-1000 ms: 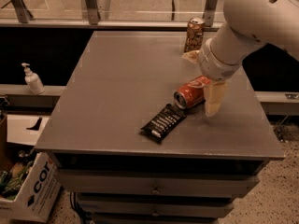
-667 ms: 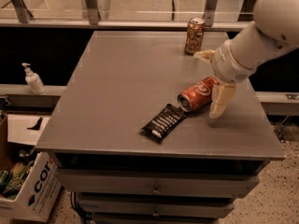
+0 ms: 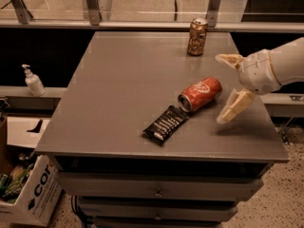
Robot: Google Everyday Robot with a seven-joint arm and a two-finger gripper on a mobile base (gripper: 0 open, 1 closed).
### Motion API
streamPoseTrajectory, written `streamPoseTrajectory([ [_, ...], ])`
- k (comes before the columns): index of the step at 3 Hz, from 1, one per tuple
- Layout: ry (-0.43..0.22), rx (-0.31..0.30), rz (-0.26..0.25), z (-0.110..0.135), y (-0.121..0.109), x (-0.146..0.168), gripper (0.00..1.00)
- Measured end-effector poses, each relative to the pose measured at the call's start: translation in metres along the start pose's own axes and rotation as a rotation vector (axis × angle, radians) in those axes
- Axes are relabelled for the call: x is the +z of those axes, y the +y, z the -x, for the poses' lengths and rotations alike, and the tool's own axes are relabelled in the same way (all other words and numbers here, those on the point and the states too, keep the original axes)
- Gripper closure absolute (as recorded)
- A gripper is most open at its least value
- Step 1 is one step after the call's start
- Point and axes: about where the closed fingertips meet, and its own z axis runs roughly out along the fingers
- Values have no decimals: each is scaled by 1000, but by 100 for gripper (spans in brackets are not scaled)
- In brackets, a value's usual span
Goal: Knock coke can over
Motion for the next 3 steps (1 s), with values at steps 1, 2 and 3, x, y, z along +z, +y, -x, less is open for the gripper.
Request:
streamPoseTrajectory([
  [1,-161,98,-56,-5,5,-20,0],
  [2,-192,120,-67,-1,5,-25,0],
  [3,-191,119,-66,-1,5,-24,0],
])
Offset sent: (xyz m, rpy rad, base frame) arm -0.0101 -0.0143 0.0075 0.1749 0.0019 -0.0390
